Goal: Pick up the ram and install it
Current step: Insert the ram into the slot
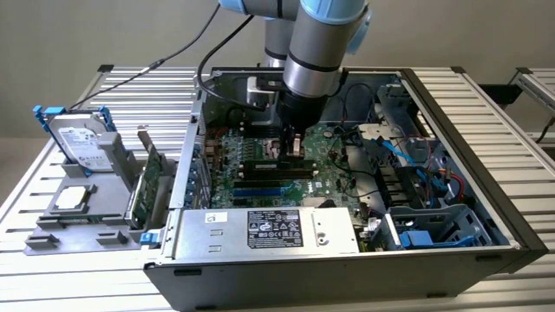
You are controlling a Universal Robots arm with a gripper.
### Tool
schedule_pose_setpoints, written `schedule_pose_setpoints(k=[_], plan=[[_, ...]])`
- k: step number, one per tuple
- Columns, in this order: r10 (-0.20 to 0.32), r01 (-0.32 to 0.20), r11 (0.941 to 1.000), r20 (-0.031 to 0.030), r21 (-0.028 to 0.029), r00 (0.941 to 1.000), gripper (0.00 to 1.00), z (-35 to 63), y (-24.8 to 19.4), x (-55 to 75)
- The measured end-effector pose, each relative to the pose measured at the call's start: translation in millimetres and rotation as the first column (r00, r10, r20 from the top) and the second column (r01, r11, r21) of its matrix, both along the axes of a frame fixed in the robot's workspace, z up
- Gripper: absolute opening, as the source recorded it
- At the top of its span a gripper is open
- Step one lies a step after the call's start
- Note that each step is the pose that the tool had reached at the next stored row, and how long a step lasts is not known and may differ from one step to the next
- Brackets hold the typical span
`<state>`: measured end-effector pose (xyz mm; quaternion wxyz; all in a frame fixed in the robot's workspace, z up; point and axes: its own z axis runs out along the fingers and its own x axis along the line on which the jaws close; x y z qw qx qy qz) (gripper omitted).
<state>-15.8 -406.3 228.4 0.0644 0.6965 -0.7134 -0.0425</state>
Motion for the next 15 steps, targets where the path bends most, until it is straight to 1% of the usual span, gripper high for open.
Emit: schedule_pose_setpoints(k=[3,6,10,12,15], plan=[[0.000,0.000,1.0000,0.0000,-0.0040,1.0000,0.14,-1.0,-0.2,0.1],[0.000,0.000,1.0000,-0.0001,-0.0099,1.0000,0.14,-2.7,-0.2,0.2],[0.001,-0.001,0.9998,-0.0001,-0.0191,1.0000,0.14,-5.2,-0.2,0.2],[0.001,-0.001,0.9998,-0.0008,-0.0214,1.0000,0.14,-5.0,-0.3,0.1],[0.001,-0.001,0.9997,-0.0014,-0.0230,1.0000,0.14,-5.1,-0.2,0.1]])
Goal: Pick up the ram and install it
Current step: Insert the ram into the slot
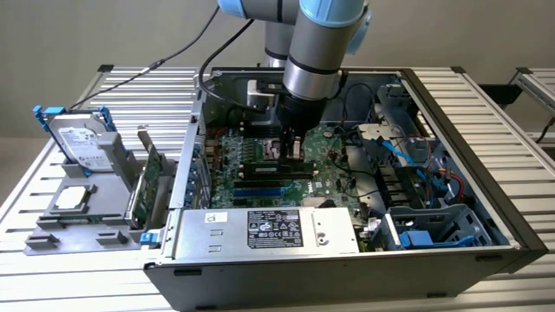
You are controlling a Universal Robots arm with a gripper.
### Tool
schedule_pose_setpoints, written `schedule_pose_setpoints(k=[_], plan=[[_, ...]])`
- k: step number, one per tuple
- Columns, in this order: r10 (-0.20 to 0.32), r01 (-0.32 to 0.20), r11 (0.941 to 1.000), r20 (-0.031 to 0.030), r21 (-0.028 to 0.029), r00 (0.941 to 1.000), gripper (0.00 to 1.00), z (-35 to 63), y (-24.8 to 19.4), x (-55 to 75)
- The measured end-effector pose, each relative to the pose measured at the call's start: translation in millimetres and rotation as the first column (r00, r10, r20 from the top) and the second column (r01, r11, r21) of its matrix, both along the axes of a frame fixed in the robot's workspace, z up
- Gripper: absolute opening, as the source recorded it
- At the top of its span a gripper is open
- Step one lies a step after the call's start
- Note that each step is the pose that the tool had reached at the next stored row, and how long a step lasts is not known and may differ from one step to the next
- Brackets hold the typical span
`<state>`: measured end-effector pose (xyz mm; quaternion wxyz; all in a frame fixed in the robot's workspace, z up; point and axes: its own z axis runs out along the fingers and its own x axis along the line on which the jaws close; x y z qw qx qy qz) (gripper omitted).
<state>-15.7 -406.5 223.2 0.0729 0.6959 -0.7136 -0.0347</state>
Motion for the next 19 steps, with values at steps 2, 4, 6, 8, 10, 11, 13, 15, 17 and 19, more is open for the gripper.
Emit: schedule_pose_setpoints(k=[2,4,6,8,10,11,13,15,17,19], plan=[[0.000,0.000,1.0000,-0.0003,-0.0008,1.0000,0.14,0.0,0.0,0.0],[0.000,0.000,1.0000,-0.0002,-0.0006,1.0000,0.14,-0.1,0.2,0.0],[0.000,0.000,1.0000,-0.0002,-0.0006,1.0000,0.14,-0.2,0.9,0.0],[0.001,-0.001,1.0000,-0.0002,-0.0007,1.0000,0.14,-0.2,1.3,0.0],[0.002,-0.002,1.0000,-0.0003,-0.0009,1.0000,0.14,-0.3,1.3,0.0],[0.003,-0.003,1.0000,-0.0002,-0.0009,1.0000,0.14,-0.4,1.4,0.0],[0.006,-0.006,1.0000,-0.0001,-0.0006,1.0000,0.14,-1.2,1.7,0.0],[0.010,-0.010,0.9999,-0.0003,-0.0009,0.9999,0.14,-1.7,1.7,0.0],[0.011,-0.011,0.9999,-0.0003,-0.0008,0.9999,0.14,-2.2,2.0,0.0],[0.010,-0.010,0.9999,-0.0003,-0.0007,0.9999,0.14,-2.6,3.0,-0.2]])
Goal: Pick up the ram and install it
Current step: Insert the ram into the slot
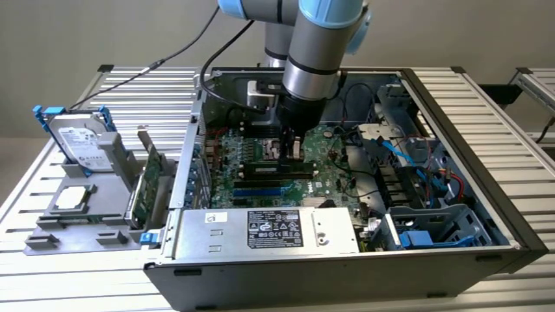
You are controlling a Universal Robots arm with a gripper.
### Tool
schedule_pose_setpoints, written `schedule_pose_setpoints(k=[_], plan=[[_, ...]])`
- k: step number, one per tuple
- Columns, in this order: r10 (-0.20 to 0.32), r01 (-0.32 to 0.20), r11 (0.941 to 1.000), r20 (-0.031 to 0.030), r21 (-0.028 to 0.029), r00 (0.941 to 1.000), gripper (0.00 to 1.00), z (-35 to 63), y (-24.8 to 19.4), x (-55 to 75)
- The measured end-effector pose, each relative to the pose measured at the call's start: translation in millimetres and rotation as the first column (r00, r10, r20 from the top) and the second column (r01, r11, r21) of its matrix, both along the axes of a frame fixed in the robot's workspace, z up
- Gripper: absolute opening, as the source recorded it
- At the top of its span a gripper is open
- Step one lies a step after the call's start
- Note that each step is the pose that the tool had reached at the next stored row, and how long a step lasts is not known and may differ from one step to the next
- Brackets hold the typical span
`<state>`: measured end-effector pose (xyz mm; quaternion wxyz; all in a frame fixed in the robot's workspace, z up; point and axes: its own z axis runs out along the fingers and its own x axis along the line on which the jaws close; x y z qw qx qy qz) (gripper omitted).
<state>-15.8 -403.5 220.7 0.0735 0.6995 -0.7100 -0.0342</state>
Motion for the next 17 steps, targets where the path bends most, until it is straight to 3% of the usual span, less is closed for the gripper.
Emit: schedule_pose_setpoints(k=[17], plan=[[0.015,-0.015,0.9999,-0.0034,-0.0007,0.9999,0.14,-2.9,1.5,-0.1]])
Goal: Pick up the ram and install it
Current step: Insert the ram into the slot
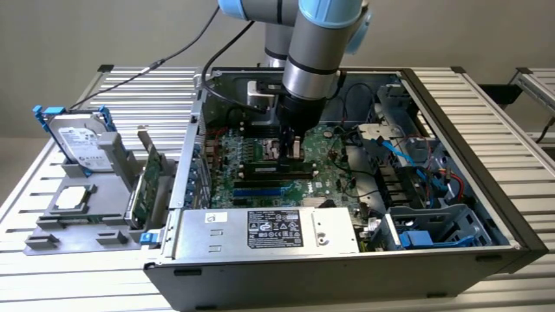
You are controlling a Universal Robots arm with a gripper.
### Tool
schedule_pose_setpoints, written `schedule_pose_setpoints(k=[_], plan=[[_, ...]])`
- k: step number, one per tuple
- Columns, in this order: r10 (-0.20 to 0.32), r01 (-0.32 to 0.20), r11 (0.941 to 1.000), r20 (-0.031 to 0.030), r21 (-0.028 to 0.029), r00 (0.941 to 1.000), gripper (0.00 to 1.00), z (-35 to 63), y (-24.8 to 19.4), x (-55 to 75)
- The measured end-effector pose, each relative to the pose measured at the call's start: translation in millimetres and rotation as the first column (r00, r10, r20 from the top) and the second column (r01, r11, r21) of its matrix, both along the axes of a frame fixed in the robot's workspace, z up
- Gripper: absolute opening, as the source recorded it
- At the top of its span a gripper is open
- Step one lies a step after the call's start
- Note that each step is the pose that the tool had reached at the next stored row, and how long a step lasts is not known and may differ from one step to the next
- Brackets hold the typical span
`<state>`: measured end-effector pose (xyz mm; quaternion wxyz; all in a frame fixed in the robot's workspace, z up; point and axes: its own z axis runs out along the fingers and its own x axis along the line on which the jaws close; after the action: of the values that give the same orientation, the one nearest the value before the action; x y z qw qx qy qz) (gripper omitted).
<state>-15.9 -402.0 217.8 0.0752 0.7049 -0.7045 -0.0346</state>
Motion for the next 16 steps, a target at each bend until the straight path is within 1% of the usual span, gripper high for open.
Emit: schedule_pose_setpoints(k=[5,7,8,9,10,14,16], plan=[[0.002,-0.002,1.0000,-0.0040,0.0008,1.0000,0.14,0.1,0.1,0.0],[0.003,-0.002,1.0000,-0.0067,0.0006,1.0000,0.14,0.7,0.1,0.0],[0.003,-0.003,1.0000,-0.0084,0.0014,1.0000,0.14,1.4,0.2,0.0],[0.003,-0.003,1.0000,-0.0102,0.0018,0.9999,0.14,2.8,0.2,0.0],[0.002,-0.002,1.0000,-0.0123,0.0007,0.9999,0.14,5.1,0.2,0.0],[0.003,-0.003,1.0000,-0.0210,0.0003,0.9998,0.14,14.6,0.1,0.1],[0.003,-0.003,1.0000,-0.0224,0.0004,0.9997,0.14,15.2,0.1,0.7]])
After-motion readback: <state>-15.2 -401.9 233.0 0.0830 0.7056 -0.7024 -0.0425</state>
